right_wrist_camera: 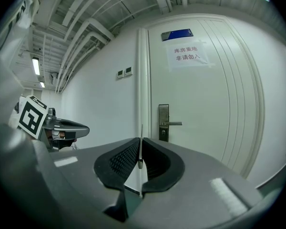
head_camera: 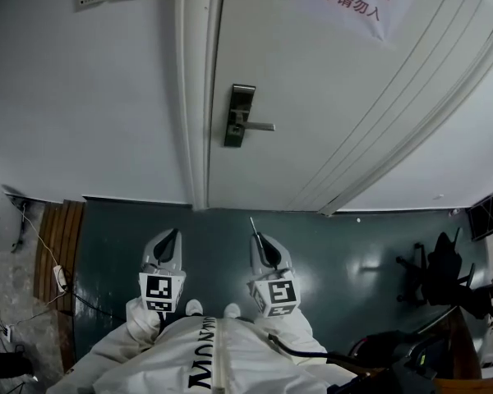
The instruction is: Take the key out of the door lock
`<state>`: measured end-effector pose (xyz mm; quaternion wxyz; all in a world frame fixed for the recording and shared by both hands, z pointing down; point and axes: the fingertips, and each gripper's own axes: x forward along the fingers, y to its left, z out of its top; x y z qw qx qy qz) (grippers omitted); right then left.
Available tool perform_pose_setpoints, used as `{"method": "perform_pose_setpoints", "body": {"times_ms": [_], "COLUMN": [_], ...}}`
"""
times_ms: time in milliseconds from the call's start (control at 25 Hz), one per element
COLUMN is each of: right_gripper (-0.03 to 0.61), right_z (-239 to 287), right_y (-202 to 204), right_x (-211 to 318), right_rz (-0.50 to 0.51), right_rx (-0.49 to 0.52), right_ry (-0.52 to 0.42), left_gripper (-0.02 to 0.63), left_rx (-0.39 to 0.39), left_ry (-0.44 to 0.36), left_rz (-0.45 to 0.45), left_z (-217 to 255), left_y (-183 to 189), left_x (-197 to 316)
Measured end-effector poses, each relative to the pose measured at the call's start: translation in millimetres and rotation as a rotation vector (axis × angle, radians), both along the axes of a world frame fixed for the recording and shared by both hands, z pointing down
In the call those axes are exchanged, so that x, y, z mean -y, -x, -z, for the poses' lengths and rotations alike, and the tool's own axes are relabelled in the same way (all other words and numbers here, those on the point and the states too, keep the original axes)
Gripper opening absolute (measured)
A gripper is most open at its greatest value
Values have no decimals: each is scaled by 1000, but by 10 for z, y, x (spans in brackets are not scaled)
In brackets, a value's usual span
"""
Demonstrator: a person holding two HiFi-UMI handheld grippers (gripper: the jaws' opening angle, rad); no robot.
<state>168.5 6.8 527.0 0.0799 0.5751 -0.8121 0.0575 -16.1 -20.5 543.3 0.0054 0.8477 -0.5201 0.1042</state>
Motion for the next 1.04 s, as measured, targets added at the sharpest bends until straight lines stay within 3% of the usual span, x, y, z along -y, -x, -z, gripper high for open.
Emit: {"method": "perform_pose_setpoints", "body": {"times_ms": [1040], "right_gripper": [23], "right_z": [-19], "right_y": [-174], "right_x": [48], "right_rz": [-15], "right_rx": [21], "right_ry": [-4], "left_gripper": [0], "left_rx": [24], "left_ry": [-26], "left_rz": [-10], "left_z": [98], "left_y": [-179], "left_x": [74]}}
